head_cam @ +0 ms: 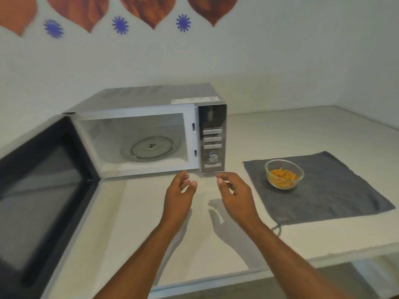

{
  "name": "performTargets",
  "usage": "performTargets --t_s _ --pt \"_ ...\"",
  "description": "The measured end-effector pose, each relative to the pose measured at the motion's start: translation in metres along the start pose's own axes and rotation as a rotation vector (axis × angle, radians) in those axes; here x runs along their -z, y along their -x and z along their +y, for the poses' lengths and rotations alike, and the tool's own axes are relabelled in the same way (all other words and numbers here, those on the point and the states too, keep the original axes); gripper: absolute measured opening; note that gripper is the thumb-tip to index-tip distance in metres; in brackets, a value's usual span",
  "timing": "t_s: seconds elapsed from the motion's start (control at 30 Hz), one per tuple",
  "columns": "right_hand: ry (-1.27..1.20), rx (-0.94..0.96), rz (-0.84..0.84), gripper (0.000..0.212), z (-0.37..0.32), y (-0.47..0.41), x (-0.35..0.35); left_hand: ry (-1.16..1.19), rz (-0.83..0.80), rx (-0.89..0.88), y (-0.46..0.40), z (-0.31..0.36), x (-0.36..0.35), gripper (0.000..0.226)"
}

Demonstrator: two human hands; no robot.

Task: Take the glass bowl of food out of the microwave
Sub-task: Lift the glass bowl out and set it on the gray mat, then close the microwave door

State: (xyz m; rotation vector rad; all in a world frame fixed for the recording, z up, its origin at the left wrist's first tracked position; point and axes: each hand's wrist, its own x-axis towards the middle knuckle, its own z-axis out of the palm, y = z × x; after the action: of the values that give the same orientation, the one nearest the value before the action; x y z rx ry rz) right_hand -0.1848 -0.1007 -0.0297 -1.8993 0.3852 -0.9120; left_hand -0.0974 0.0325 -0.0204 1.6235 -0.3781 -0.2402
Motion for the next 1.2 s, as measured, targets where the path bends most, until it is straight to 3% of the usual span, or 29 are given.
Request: performTargets --t_s 0.2,0.37,0.63,0.77,0.9,1.2 --pt "-0.072 0.094 -0.219 0.018 -0.052 0.03 -0.091 -0.046 0.2 -0.033 0.039 0.001 0.114 0.046" --pt "-0.123 0.194 -0.391 0.02 -0.1 0.051 -0.151 -0.028 0.254 -0.046 0.075 0.005 0.184 0.048" --pt "-0.155 0.528 -0.504 0.037 -0.2 0.045 -0.21 -0.009 0.223 -0.078 0.119 0.006 0.231 0.046" --pt "-0.098 0.686 -0.599 0.062 -0.238 0.043 -0.231 -0.01 0.221 -0.093 0.127 0.002 0.241 0.05" --pt "0.022 0.779 -0.675 0.081 -0.249 0.047 -0.241 -0.019 0.187 -0.11 0.135 0.006 0.248 0.04" --pt "-0.036 0.716 -0.603 0.076 -0.231 0.043 -0.214 -0.137 -0.19 -0.229 0.164 0.02 0.243 0.032"
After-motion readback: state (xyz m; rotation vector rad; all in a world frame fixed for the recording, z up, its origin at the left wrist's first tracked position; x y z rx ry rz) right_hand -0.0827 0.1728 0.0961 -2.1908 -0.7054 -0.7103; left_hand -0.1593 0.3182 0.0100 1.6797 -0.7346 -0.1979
